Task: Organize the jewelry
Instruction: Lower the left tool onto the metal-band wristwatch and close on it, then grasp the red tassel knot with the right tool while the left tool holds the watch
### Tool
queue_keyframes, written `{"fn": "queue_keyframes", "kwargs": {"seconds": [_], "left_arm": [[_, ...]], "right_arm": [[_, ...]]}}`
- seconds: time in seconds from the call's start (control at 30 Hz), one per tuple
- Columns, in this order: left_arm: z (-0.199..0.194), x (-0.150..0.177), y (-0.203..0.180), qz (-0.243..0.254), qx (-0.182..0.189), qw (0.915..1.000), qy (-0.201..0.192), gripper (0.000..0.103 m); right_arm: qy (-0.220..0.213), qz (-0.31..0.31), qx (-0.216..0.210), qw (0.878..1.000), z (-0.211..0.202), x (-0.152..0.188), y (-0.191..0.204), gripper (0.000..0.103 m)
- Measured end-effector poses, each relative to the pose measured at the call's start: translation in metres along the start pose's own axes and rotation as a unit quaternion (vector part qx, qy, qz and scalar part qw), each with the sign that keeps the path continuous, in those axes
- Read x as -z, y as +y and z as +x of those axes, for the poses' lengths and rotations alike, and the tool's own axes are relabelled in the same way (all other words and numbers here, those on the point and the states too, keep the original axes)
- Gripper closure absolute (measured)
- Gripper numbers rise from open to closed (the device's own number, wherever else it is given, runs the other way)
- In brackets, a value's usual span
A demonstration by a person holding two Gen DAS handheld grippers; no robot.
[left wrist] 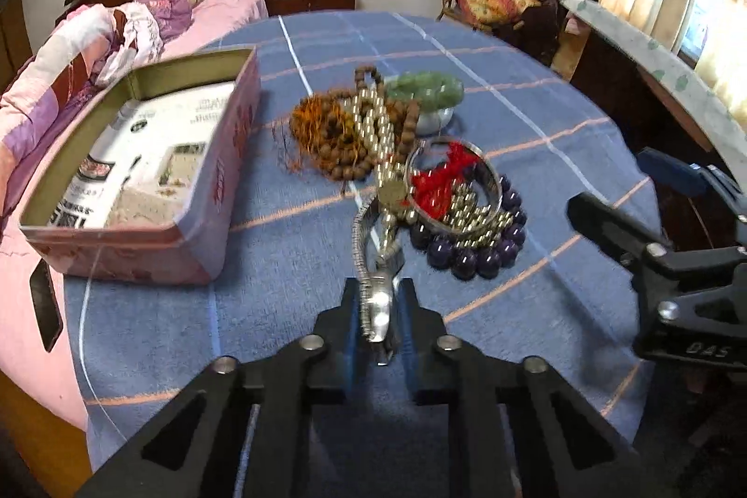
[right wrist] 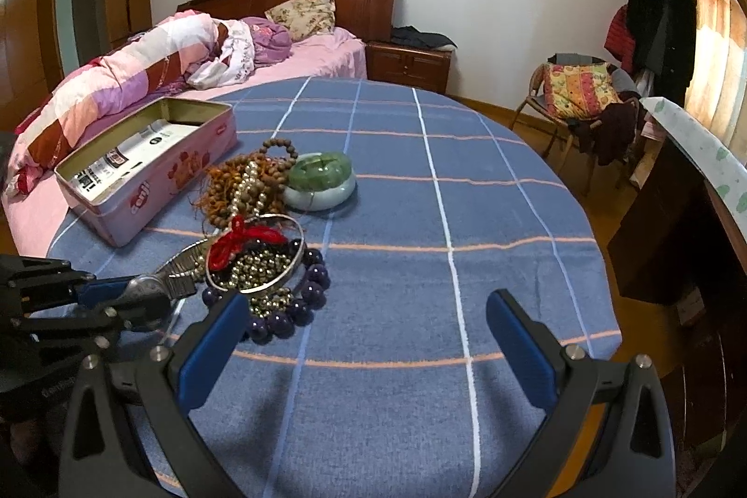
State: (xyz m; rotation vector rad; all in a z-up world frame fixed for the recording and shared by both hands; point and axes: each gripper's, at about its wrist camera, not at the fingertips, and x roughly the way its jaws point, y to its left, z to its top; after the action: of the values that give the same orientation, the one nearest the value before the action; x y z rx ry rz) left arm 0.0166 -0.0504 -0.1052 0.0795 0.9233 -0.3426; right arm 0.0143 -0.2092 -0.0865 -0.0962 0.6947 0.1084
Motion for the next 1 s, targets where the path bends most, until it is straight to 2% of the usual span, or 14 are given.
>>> {"fn": "queue_keyframes", "kwargs": {"seconds": [0.1,0.27,0.33,0.47,0.8,1.0], "left_arm": [[-0.006,-0.004,0.002,0.000,-0.002,0.9999,-0.012,0.089],[-0.023,-0.012,0.007,0.001,-0.012,0.9990,-0.043,0.089],[-0.031,-0.018,0.010,-0.003,-0.012,0.9983,-0.058,0.089],[-0.041,-0.031,0.018,-0.007,-0.017,0.9965,-0.082,0.089],[-0.047,-0.046,0.040,-0.039,-0.025,0.9933,-0.106,0.089],[-0.047,-0.047,0.046,-0.042,-0.026,0.9935,-0.103,0.089]], "right_arm": [[0.000,0.001,-0.007,1.000,0.003,-0.002,-0.001,0.001],[0.007,-0.003,-0.027,1.000,0.009,-0.006,0.002,0.010],[0.010,-0.005,-0.041,0.999,0.010,-0.009,0.003,0.021],[0.013,-0.014,-0.069,0.997,0.014,-0.017,0.010,0.030],[0.035,-0.062,-0.112,0.991,0.031,-0.025,0.035,0.046],[0.053,-0.082,-0.127,0.987,0.041,-0.028,0.044,0.052]]}}
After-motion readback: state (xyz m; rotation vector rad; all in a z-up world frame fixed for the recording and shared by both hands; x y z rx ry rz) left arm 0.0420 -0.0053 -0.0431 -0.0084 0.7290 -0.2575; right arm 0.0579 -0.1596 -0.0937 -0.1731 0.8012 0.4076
